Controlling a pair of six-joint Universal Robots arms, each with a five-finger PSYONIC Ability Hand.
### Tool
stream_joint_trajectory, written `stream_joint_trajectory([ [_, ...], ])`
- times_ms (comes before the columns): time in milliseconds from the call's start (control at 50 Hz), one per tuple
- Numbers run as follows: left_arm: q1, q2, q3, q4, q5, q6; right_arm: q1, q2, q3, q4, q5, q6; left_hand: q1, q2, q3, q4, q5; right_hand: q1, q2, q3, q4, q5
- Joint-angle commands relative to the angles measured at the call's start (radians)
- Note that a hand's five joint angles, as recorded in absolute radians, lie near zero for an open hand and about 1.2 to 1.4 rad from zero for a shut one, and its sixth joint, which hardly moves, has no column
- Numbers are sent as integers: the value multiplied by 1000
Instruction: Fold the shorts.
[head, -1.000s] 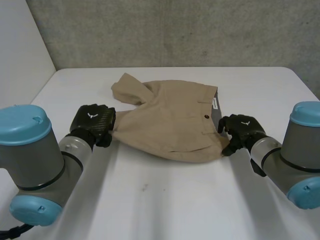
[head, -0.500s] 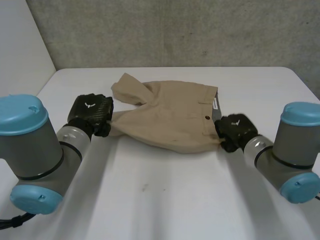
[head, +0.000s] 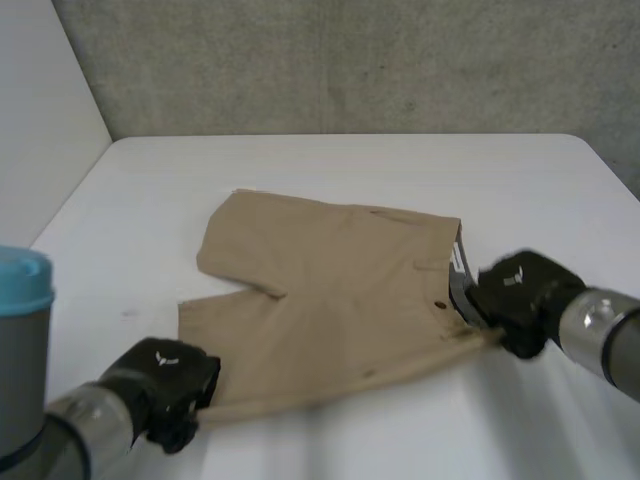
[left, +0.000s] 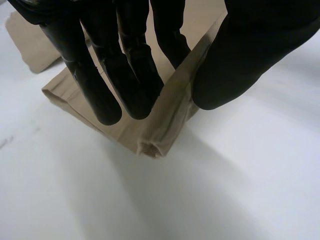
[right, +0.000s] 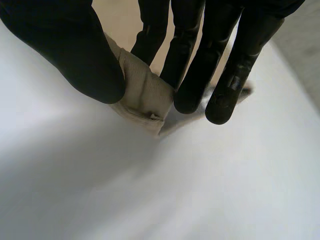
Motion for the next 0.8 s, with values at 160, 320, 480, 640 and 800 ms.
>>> stream_joint_trajectory([
  [160, 0, -3, -14, 50, 66, 2, -36, -57, 131, -19, -15, -66, 260, 199, 204, 199, 252, 441, 217, 223, 205, 250],
  [320, 31, -212, 165, 138, 66, 8, -37, 90, 70, -129, -25, 44, 260, 199, 204, 199, 252, 441, 217, 223, 205, 250],
  [480, 42, -394, 470, 378, 65, 33, -31, 175, -94, -296, -11, 179, 260, 199, 204, 199, 252, 441, 217, 223, 205, 250],
  [640, 63, -643, 673, 786, -10, 195, -22, 356, -281, -457, 95, 247, 260, 199, 204, 199, 252, 441, 217, 223, 205, 250],
  [800, 65, -829, 810, 890, -12, 239, 30, 501, -407, -629, 188, 241, 260, 199, 204, 199, 252, 441, 217, 223, 205, 250],
])
